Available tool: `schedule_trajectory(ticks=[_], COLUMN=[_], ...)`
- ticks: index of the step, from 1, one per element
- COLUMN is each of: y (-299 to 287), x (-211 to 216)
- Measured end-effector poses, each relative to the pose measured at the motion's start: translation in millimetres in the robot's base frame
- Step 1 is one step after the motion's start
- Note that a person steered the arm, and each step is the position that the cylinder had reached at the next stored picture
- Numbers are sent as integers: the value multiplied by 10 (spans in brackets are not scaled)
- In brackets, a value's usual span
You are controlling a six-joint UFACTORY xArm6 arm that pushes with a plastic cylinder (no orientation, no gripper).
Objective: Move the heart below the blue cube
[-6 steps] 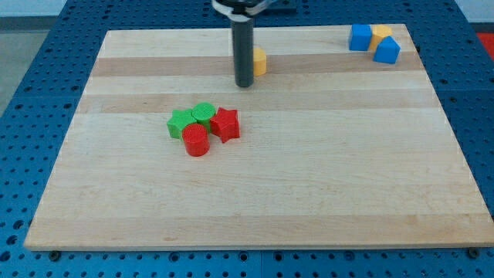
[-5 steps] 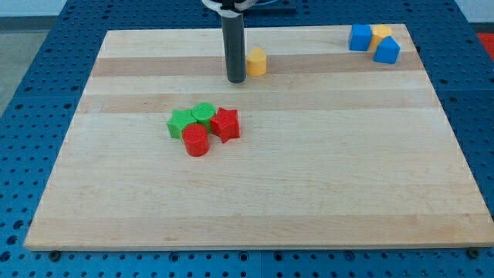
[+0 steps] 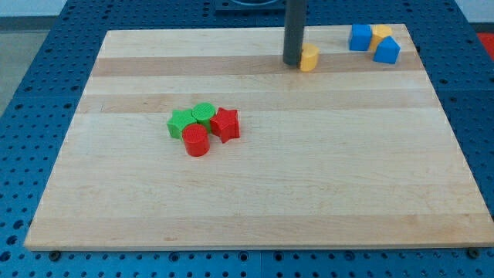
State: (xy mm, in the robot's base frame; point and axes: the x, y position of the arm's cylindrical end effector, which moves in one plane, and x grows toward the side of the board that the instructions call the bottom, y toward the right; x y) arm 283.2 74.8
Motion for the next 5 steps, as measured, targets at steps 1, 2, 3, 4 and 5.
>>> schedule_trajectory(ticks=[1, 2, 3, 4, 5], y=[257, 459, 646, 840, 879], x=[-40, -40, -40, -40, -11])
